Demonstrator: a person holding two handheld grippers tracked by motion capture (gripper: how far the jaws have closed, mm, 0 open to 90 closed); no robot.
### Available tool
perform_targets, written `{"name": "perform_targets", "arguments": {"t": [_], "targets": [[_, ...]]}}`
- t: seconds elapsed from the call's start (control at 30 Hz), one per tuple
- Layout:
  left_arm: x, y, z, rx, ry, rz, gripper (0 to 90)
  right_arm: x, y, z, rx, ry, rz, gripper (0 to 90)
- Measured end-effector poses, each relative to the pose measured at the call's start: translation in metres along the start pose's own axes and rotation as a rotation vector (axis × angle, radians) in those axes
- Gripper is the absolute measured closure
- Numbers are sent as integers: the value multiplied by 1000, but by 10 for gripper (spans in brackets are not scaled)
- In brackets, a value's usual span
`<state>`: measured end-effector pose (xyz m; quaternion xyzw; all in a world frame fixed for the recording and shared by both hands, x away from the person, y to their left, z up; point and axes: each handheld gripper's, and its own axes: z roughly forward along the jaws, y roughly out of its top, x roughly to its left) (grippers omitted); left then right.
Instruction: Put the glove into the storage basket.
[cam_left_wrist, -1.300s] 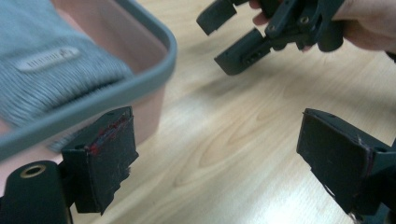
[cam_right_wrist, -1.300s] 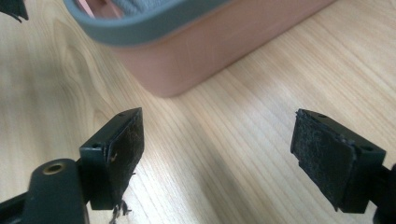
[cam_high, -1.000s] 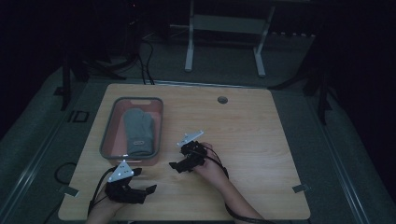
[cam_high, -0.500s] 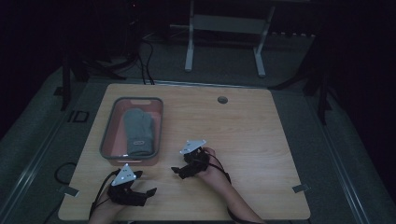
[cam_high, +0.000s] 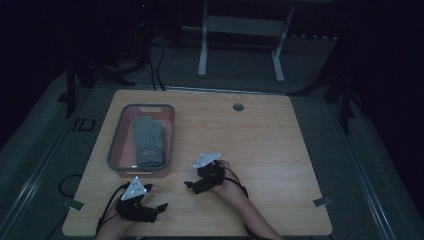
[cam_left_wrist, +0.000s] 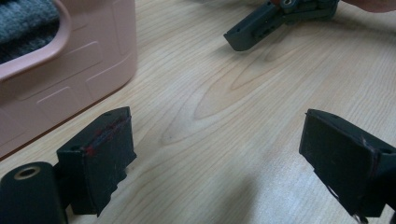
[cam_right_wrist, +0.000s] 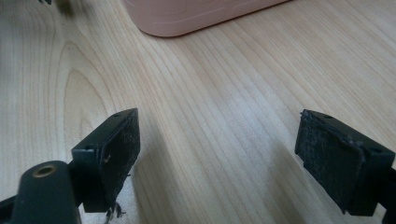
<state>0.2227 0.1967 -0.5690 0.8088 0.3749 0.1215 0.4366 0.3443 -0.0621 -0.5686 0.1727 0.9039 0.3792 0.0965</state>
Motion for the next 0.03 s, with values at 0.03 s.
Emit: {"name": "perform_targets", "arguments": {"t": [0.03], "targets": [[0,0,0,-1,-1,-2,107,0,0,0,0,0,0,142]]}}
